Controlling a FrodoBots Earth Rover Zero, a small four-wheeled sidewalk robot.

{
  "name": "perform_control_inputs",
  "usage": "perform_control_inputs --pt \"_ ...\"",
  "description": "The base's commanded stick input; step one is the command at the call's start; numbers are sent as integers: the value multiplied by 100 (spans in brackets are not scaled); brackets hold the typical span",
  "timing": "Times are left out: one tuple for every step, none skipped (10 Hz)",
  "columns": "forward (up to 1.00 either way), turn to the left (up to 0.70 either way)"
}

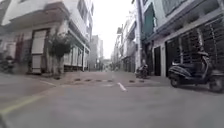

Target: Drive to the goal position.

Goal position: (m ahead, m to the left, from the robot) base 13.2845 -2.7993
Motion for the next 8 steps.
perform_control_inputs --pt "100 0" --pt "100 0" --pt "100 0" --pt "100 0" --pt "100 0" --pt "100 0" --pt "100 0" --pt "100 0"
